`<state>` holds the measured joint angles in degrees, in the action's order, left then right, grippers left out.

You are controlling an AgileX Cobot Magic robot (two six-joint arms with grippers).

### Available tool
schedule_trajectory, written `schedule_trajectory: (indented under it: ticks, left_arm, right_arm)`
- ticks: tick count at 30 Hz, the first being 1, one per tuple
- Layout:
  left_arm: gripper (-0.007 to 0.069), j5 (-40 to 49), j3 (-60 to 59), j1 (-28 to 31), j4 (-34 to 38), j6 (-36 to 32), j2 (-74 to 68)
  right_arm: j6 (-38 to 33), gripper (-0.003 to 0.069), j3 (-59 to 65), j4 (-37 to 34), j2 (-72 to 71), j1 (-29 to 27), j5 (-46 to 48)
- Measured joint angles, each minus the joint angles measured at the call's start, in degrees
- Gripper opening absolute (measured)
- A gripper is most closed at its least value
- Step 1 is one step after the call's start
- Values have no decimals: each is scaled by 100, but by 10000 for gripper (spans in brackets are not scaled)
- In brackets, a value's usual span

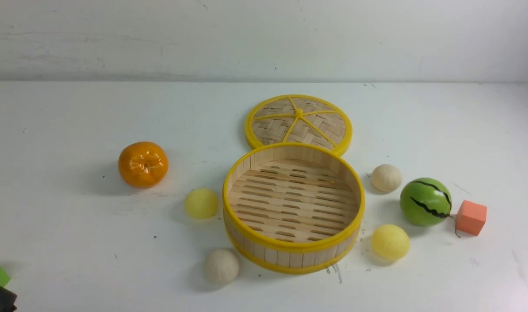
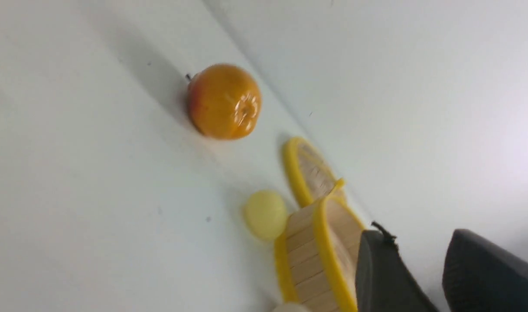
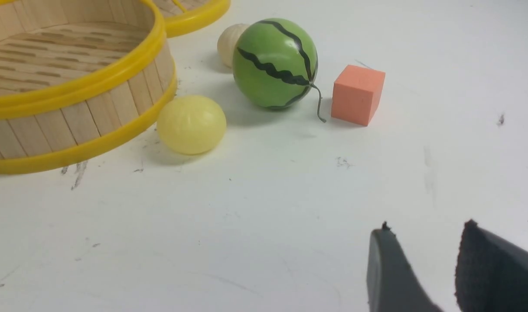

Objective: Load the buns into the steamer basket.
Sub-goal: Use the left arm to grab a steamed stuffed bun

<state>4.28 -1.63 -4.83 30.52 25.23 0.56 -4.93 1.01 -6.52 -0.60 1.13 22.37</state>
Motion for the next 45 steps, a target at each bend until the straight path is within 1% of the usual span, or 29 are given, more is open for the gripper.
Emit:
schedule_trajectory:
  ticks: [1, 2, 4, 5, 6, 7, 8, 10, 12, 13, 14, 15, 16, 17, 19, 21, 23, 24, 25, 27, 28, 29, 30, 33, 39, 42, 44, 45]
  left_arm:
    - [191, 42, 68, -5, 96, 39, 0]
    - [191, 61, 68, -11, 96, 55, 0]
    - [113, 494, 547, -87, 214, 56, 0]
    - [65, 823, 876, -143, 214, -102, -11]
    - [57, 889, 935, -153, 208, -102, -11]
    - [25, 1167, 1182, -192, 190, -274, -90]
    - [-13, 1843, 1635, -252, 110, -546, -351]
    - [-13, 2964, 2393, -299, -121, -913, -1067]
    - [-13, 3795, 2795, -299, -370, -1150, -1738]
    - [-13, 4332, 3157, -299, -630, -1356, -2375]
    - [-13, 4412, 3204, -299, -671, -1356, -2375]
    - [-13, 4944, 3584, -299, -1016, -1637, -3289]
    - [-13, 5070, 3751, -299, -1186, -1779, -3734]
    - [-13, 5081, 3780, -299, -1218, -1779, -3734]
    - [-13, 4969, 4100, -299, -1482, -2125, -4859]
    - [-13, 4844, 4332, -321, -1457, -2318, -5616]
    - [-13, 4771, 4562, -509, -1367, -2446, -6307]
    - [-13, 4743, 4773, -773, -1270, -2523, -6668]
    - [-13, 4731, 4805, -884, -1259, -2559, -6772]
    - [-13, 4679, 5229, -1677, -1246, -2592, -7291]
    - [-13, 4670, 5426, -2005, -1312, -2523, -7490]
    - [-13, 4670, 5505, -2069, -1350, -2484, -7530]
    - [-13, 4670, 5820, -2501, -1546, -2281, -7860]
    - [-13, 4660, 6271, -2904, -1912, -1970, -8476]
    - [-11, 4447, 6877, -2968, -2587, -1915, -9576]
    - [19, 4333, 7048, -2968, -2651, -2021, -9881]
    - [64, 4251, 7133, -2968, -2699, -2065, -9968]
    - [64, 4250, 7133, -2968, -2699, -2073, -9969]
  right_arm:
    - [0, 239, 0, 0, 0, 0, 0]
    - [0, 239, 0, 0, 0, 0, 0]
    - [0, 239, 0, 0, 0, 0, -2]
    - [0, 239, 0, 0, 0, 0, -2]
    - [0, 239, 0, 0, 0, 0, -2]
    - [0, 239, 0, 0, 0, 0, -2]
    - [0, 239, 0, 0, 0, 0, -2]
    - [0, 239, 0, 0, 0, 0, -7]
    - [0, 239, 0, 0, 0, 0, -7]
    - [0, 239, 0, 0, 0, 0, -7]
    - [0, 239, 0, 0, 0, 0, -7]
    - [0, 239, 0, 0, 0, 0, -7]
    - [0, 239, 0, 0, 0, 0, -7]
    - [0, 239, 0, 0, 0, 0, -7]
    - [0, 239, 0, 0, 0, 0, -7]
    - [0, 239, 0, 0, 0, 0, -7]
    - [0, 239, 0, 0, 0, 0, -7]
    - [0, 239, 0, 0, 0, 0, -7]
    - [0, 239, 0, 0, 0, 0, -7]
    - [0, 239, 0, 0, 0, 0, -7]
    - [0, 239, 0, 0, 0, 0, -7]
    - [0, 239, 0, 0, 0, 0, -7]
    - [0, 239, 0, 0, 0, 0, -7]
    - [0, 239, 0, 0, 0, 0, -7]
    - [0, 239, 0, 0, 0, 0, -7]
    - [0, 239, 0, 0, 0, 0, -7]
    - [0, 239, 0, 0, 0, 0, -7]
    - [0, 239, 0, 0, 0, 0, -7]
